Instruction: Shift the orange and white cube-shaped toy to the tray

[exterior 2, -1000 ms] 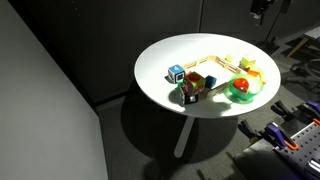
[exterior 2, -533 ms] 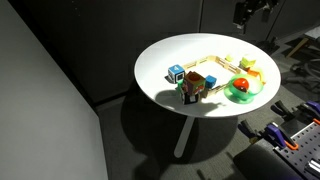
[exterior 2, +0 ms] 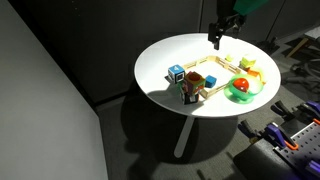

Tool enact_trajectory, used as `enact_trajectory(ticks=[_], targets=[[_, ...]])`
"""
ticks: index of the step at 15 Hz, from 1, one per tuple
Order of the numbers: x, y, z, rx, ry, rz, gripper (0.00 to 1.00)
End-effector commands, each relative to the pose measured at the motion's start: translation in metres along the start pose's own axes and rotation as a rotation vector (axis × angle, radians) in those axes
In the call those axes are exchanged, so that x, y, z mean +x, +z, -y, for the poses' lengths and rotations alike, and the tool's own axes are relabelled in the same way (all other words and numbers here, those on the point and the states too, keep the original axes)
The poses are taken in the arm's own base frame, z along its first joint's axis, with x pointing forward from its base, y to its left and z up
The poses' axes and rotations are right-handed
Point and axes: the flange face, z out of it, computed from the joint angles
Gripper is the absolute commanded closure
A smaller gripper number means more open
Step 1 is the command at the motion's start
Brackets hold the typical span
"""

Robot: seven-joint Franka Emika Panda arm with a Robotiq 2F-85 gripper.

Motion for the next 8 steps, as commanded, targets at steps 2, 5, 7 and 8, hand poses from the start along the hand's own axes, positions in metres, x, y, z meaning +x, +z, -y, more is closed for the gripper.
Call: enact_trajectory(ticks=[2,5,7,8], targets=[[0.024,0.017,0.029,-0.001,-0.046,-0.027,0.0],[0.028,0.028,0.047,0.03,-0.097,-0.02,0.0],[0.028,0.032,0.057,0.053,-0.14,-0.018,0.0],[0.027,0.033,0.062,0.064,-0.16,-0.021,0.0]])
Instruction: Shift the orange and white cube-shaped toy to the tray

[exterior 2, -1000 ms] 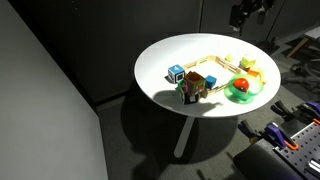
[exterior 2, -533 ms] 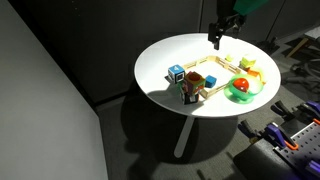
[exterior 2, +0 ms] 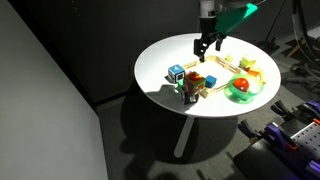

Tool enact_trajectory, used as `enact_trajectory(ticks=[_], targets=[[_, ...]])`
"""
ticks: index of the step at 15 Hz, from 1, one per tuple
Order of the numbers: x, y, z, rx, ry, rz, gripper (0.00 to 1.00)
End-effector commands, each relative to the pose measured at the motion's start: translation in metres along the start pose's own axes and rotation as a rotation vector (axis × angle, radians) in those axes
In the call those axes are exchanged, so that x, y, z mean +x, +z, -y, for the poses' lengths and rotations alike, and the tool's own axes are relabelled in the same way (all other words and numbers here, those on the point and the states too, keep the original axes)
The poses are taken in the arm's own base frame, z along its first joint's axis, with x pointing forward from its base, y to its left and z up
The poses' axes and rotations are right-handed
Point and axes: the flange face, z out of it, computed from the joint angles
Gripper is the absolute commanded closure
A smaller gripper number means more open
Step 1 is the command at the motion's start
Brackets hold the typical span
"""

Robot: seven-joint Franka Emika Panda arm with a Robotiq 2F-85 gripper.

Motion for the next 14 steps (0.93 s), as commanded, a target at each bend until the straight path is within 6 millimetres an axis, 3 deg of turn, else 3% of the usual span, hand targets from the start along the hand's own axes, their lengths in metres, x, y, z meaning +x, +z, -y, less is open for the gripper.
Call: enact_trajectory(ticks=[1,14], targets=[[0.0068,-0.0002,0.0136,0.05,-0.074,-0.008,0.0],[0.001,0.0086,0.0201,0.071,-0.1,0.019,0.0]])
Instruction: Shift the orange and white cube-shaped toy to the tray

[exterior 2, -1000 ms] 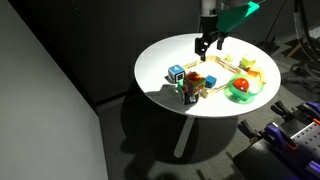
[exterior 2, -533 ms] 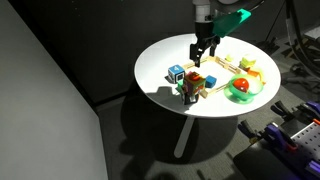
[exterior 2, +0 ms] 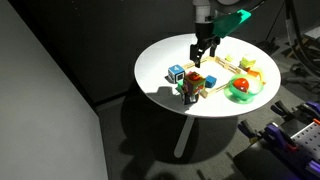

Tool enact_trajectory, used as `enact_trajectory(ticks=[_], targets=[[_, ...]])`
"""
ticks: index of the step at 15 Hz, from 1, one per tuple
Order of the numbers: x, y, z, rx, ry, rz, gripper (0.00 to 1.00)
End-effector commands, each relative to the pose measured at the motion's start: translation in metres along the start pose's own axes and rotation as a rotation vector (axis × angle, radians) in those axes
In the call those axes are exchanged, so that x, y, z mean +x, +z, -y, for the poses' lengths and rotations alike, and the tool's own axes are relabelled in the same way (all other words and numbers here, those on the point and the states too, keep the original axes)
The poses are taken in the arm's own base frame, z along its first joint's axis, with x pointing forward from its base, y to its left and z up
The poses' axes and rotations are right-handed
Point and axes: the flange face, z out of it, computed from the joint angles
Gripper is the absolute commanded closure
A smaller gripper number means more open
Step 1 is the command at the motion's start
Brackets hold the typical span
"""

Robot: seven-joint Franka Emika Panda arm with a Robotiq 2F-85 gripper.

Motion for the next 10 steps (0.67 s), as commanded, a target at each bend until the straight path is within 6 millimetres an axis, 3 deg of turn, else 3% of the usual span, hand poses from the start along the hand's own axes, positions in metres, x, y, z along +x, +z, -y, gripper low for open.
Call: enact_trajectory(ticks=[1,10], targets=[[0.003,0.003,0.003,0.008,-0.013,0.008,0.0],[0.005,0.035,0.041,0.017,-0.107,0.03,0.0]])
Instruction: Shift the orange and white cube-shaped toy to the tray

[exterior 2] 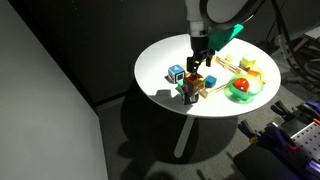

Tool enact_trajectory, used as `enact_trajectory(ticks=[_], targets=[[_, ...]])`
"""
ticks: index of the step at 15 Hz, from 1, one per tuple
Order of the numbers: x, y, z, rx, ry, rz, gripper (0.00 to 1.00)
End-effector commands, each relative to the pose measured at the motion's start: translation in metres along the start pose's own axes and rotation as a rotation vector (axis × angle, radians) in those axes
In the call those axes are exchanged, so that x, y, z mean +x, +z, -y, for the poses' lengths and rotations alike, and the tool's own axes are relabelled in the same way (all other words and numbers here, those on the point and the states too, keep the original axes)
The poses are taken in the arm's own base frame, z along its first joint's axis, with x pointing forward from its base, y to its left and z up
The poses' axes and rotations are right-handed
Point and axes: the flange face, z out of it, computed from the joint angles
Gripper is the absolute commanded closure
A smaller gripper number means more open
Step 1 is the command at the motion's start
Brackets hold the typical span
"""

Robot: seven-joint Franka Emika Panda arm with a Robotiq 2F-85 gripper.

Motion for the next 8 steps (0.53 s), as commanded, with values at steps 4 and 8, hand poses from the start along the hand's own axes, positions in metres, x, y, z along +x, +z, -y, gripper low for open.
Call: enact_trajectory(ticks=[4,8], targets=[[0.012,0.014,0.029,0.029,-0.111,-0.028,0.0],[0.016,0.025,0.045,0.039,-0.168,-0.024,0.0]])
